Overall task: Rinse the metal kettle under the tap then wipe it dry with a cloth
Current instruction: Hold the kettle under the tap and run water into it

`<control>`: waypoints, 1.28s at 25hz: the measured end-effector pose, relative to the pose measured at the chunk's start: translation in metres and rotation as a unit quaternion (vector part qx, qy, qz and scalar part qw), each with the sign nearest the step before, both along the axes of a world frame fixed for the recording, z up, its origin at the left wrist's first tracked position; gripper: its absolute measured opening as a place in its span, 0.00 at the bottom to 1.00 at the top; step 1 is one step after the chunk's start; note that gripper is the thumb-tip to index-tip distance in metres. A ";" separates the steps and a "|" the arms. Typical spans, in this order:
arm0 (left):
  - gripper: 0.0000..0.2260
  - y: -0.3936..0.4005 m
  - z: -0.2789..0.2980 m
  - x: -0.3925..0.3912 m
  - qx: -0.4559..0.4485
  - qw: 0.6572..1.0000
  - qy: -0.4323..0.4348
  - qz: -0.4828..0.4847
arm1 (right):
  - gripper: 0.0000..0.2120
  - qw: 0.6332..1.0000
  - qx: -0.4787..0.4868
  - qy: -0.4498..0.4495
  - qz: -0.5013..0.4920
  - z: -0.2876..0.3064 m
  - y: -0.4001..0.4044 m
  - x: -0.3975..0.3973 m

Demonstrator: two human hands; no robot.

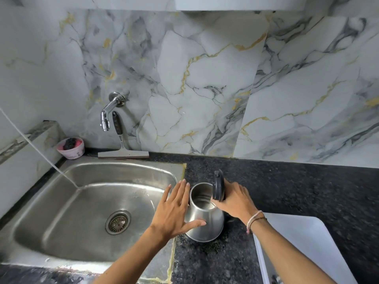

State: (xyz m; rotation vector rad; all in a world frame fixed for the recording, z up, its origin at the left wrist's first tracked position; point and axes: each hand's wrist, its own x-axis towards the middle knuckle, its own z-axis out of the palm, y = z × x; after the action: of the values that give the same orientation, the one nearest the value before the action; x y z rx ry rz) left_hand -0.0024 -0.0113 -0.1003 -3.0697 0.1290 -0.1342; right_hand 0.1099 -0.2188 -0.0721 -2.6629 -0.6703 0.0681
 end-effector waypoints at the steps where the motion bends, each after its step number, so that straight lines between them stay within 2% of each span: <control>1: 0.56 -0.002 0.000 0.000 -0.006 1.000 0.009 0.004 | 0.25 1.000 0.030 0.003 -0.002 -0.002 -0.001 0.000; 3: 0.56 -0.003 0.000 0.000 -0.009 1.000 0.007 0.015 | 0.19 0.996 0.085 0.003 -0.009 -0.003 0.001 -0.001; 9: 0.56 0.041 0.018 -0.005 -0.011 0.999 -0.020 0.033 | 0.23 0.989 0.145 0.010 -0.013 0.017 0.046 0.000; 12: 0.54 0.094 0.038 -0.008 -0.016 0.997 -0.058 0.039 | 0.21 0.987 0.160 -0.012 -0.012 0.036 0.102 0.002; 16: 0.53 0.187 0.060 -0.016 0.000 0.995 -0.081 0.053 | 0.25 0.982 0.185 -0.025 -0.010 0.052 0.200 -0.002; 20: 0.54 0.278 0.062 -0.016 0.011 0.996 -0.063 0.062 | 0.26 0.982 0.187 -0.022 -0.010 0.051 0.291 -0.001; 24: 0.52 0.342 0.048 -0.005 0.020 0.997 -0.042 0.054 | 0.22 0.983 0.183 -0.006 -0.010 0.034 0.351 0.001; 26: 0.47 0.362 0.041 0.006 -0.016 0.998 -0.036 0.042 | 0.23 0.984 0.177 -0.002 -0.023 0.025 0.370 0.004; 28: 0.41 0.375 0.048 0.023 -0.117 0.991 -0.026 0.054 | 0.24 0.985 0.169 -0.001 -0.040 0.019 0.378 0.008; 30: 0.33 0.379 0.065 0.047 -0.244 0.962 -0.068 0.103 | 0.24 0.987 0.149 -0.001 -0.052 0.016 0.381 0.016; 32: 0.25 0.370 0.083 0.073 -0.355 0.909 -0.145 0.162 | 0.25 0.990 0.128 -0.006 -0.057 0.017 0.381 0.026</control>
State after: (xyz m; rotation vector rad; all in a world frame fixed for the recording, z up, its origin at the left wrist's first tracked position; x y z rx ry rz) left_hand 0.0703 0.3584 -0.0174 -3.6507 -0.5728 -0.7690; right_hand 0.1356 0.1621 -0.0555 -2.4497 -0.4937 -0.0609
